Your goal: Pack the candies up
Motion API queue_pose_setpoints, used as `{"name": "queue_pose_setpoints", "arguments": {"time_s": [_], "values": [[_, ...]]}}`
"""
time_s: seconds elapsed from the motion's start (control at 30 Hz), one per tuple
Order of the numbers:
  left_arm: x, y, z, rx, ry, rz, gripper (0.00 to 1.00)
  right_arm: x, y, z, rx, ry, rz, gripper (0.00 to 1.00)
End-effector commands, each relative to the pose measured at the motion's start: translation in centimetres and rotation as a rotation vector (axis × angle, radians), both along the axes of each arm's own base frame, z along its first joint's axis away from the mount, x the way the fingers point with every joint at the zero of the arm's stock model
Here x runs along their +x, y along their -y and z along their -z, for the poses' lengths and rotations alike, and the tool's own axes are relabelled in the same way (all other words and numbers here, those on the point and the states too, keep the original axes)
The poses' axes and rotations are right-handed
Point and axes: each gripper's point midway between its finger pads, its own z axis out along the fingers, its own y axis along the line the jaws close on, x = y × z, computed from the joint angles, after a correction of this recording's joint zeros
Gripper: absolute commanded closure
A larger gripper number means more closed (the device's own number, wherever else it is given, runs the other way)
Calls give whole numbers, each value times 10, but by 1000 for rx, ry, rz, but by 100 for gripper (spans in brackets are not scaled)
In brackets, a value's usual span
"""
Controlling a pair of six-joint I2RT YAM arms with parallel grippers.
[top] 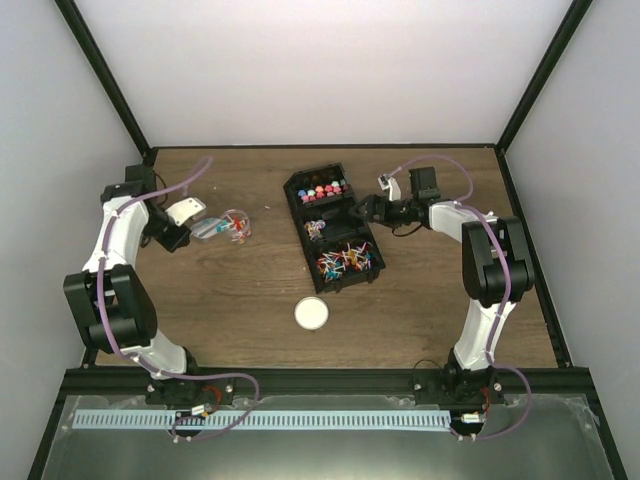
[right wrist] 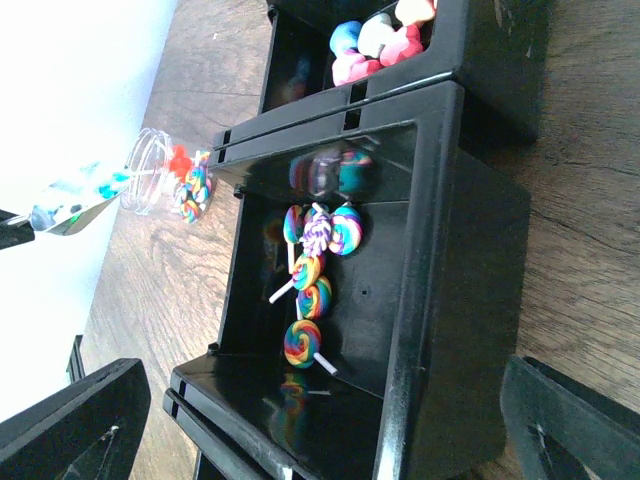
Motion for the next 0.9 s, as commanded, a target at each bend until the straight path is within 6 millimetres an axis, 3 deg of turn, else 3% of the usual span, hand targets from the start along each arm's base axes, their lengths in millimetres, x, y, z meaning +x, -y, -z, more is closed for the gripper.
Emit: {"name": "queue_pose_setpoints", "arguments": {"time_s": [0.0,0.27,0.47,0.67,0.87], "values": [[2,0,-8,36,-2,22,96,2,0,-13,10,34,-12,2],[0,-5,-10,87,-12,41,96,0,1,-15,-7,43,-30,3],[2,1,-28,63,13,69,96,-15,4,-19,-29,54,-57,6],[8,26,-57,-8,67,141,96,-33,5,-24,-49,72,-99,11],[8,75,-78,-53,117,276,96,-57,12,-8,-102,2,-124,21]]}}
